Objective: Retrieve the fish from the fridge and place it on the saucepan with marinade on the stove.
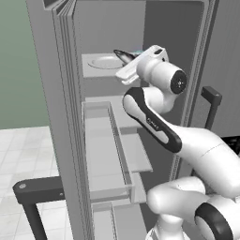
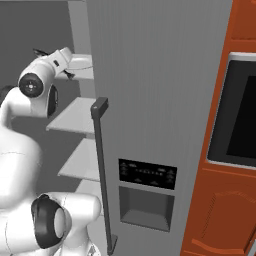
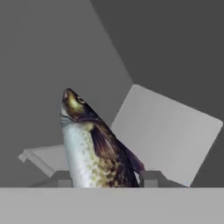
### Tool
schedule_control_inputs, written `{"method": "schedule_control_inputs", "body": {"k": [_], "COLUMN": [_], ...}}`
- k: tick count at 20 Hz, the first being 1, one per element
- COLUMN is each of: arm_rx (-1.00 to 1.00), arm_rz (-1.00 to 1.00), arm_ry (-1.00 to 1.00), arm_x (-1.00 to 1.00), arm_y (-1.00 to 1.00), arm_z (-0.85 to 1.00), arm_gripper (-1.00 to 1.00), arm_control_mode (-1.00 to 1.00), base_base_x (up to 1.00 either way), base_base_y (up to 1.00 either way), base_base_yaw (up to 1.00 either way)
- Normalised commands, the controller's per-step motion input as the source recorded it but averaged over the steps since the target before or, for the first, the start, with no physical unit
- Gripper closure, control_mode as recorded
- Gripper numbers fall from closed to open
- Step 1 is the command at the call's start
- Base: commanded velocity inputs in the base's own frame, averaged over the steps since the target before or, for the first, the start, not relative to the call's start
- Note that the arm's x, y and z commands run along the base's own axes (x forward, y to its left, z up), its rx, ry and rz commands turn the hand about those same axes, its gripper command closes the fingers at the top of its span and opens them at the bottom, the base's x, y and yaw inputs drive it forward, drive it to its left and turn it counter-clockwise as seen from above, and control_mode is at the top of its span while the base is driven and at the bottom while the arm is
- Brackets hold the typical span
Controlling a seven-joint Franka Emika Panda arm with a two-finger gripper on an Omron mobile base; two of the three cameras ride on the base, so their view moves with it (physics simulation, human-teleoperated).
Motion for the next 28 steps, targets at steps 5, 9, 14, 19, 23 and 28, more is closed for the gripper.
{"method": "schedule_control_inputs", "body": {"k": [5, 9, 14, 19, 23, 28], "arm_rx": [0.03, 0.00, 0.00, 0.00, 0.00, 0.00], "arm_rz": [0.07, 0.07, 0.06, 0.01, 0.00, 0.00], "arm_ry": [-0.14, -0.08, 0.00, 0.00, 0.00, 0.00], "arm_x": [-0.99, -1.00, -0.94, -0.80, -0.37, -0.02], "arm_y": [-0.03, -0.01, -0.16, -0.46, -0.36, -0.11], "arm_z": [0.27, 0.01, 0.00, 0.00, 0.00, 0.00], "arm_gripper": [1.00, 1.00, 1.00, 1.00, 1.00, 1.00], "arm_control_mode": [-1.00, -1.00, -1.00, -1.00, -1.00, -1.00], "base_base_x": [0.00, 0.00, 0.00, 0.00, 0.00, 0.00], "base_base_y": [0.00, 0.00, 0.00, 0.00, 0.00, 0.00], "base_base_yaw": [0.00, 0.00, 0.00, 0.00, 0.00, 0.00]}}
